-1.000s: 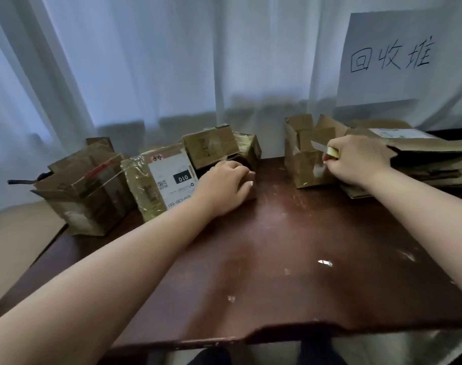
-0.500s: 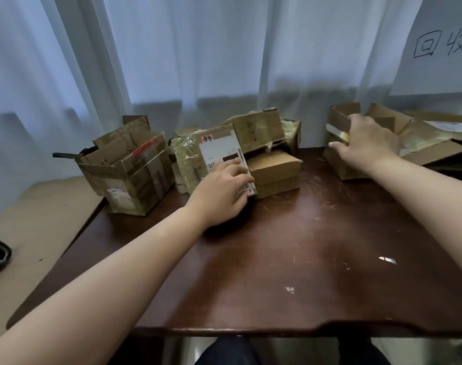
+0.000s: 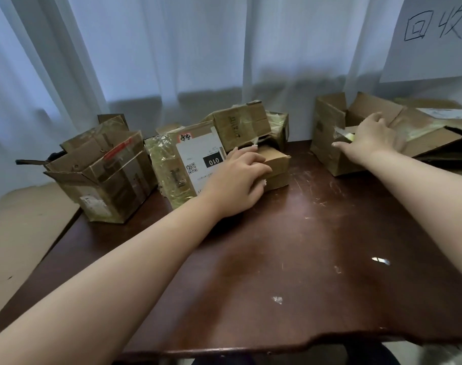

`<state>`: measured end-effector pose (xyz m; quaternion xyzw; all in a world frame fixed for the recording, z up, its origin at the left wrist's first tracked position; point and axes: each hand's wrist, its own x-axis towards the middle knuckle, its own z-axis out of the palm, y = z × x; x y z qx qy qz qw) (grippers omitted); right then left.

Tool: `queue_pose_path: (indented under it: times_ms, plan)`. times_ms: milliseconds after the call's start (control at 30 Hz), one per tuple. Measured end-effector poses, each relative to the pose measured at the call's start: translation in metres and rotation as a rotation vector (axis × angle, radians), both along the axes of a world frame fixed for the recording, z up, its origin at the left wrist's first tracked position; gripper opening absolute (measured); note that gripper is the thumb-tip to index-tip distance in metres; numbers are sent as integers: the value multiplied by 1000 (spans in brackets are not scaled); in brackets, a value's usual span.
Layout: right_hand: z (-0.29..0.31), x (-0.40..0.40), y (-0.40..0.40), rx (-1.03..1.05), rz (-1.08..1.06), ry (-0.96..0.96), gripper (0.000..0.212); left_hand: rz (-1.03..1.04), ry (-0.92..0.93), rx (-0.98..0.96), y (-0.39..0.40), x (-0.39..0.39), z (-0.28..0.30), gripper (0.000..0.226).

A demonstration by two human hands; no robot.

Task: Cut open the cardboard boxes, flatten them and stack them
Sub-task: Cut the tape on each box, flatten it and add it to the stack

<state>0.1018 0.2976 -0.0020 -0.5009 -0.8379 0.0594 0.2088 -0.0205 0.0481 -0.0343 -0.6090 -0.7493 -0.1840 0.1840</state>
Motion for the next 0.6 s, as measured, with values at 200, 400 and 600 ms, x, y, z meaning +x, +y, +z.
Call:
queue_pose_path:
  times_ms: [200,400,600]
  plan:
    - [3,7,-8,141,142,-128,49,-11,-43,-1,11,11,4,30]
    - [-1,19,-21,119,182,-157,46,-6,-66,4,12,22,13,26]
    - [0,34,-33,197,275,-190,28,5,-83,-2,12,26,17,26]
